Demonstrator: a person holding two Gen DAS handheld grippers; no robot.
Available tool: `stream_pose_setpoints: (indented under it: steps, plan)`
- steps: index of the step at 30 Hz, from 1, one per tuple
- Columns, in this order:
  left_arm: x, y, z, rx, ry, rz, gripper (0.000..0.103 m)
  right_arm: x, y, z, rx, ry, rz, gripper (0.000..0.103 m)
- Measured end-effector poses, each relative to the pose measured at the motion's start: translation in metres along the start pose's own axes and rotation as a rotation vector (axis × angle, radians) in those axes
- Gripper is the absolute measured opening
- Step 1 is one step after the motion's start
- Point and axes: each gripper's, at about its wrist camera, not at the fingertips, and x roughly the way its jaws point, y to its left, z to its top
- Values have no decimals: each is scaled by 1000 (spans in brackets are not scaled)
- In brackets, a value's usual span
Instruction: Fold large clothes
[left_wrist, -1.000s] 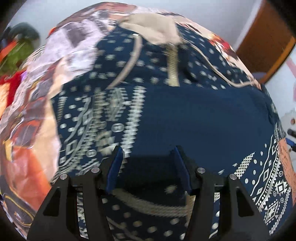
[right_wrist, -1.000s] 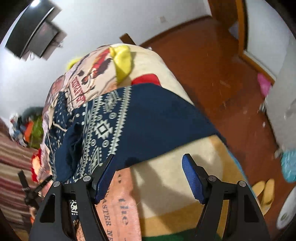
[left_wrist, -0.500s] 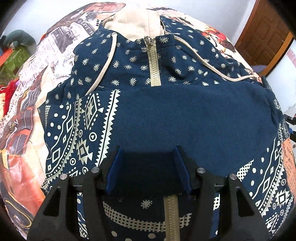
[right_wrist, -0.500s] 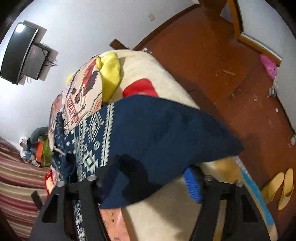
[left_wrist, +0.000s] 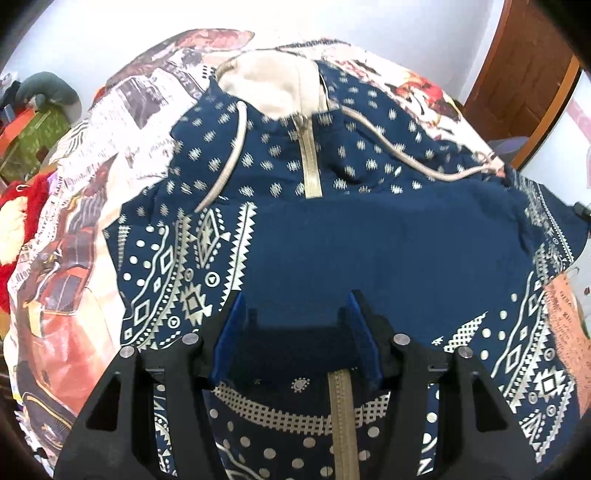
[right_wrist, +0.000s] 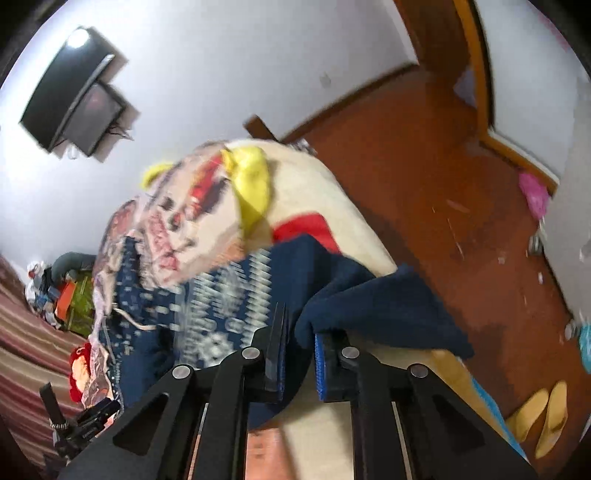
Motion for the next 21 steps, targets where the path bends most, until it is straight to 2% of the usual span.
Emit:
stream_pose_setpoints:
  steps: [6, 11, 18, 21]
  plan:
    - [-23, 11, -2, -27, -41, -7, 57, -43, 80, 13, -184, -122, 70, 10]
    - [-41, 25, -9, -46, -69, -3, 57, -59, 154, 9, -315, -169, 166, 9]
    - [-59, 51, -21, -82, -107, 18, 57, -36, 238, -24, -440, -117, 257, 9]
    - [-64, 61, -27, -86, -115, 33, 57, -13, 266, -46, -486, -59, 273, 9]
